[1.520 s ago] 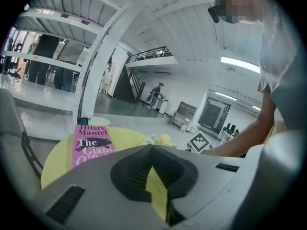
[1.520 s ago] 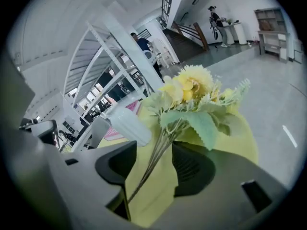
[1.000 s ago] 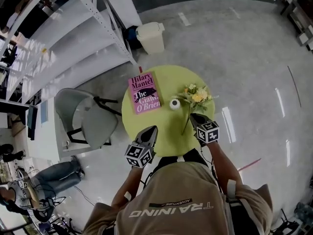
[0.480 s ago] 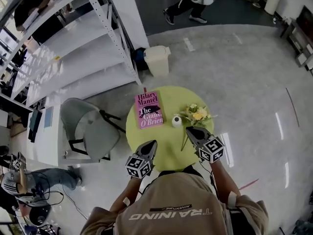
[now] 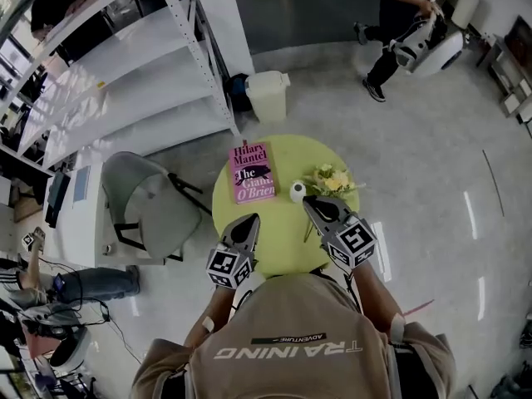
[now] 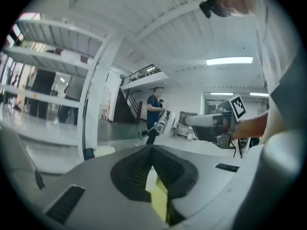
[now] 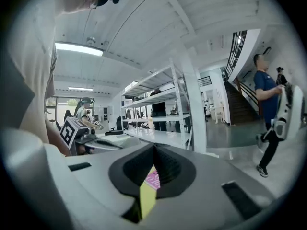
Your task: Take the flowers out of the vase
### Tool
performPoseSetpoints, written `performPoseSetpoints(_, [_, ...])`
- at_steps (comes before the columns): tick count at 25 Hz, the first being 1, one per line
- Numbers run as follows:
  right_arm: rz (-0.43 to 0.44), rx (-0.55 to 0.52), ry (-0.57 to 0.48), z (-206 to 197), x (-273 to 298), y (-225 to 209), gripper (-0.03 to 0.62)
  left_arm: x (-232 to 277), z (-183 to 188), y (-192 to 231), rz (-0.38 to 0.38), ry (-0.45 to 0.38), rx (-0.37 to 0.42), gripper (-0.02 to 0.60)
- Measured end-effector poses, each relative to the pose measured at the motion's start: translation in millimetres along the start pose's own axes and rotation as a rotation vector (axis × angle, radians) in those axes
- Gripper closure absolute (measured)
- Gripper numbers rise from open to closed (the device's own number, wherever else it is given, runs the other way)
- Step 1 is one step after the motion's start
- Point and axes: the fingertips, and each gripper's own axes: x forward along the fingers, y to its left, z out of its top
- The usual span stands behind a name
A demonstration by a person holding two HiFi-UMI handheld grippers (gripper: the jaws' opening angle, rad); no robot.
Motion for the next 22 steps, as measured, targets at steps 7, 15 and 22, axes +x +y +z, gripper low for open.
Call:
performPoseSetpoints(7, [-0.030,-0.054,-0.022,23.8,-5.8,-7.4,0.594,-1.3,69.4,3.3,0.043,-0.098,0.055,0.580])
performPoseSetpoints(15, [-0.101,-0.043,-0.056,36.5,-13.8,-22.3,0.595,5.5,100.4,11.5,0.073,-0.137,0.111,0.580])
performPoseSetpoints(22, [-0.129,-0.052,-0.077,52.1,-15.8,-30.4,0.595,6.6,104.4,14.2,0.090,-0.131,0.143,0.580])
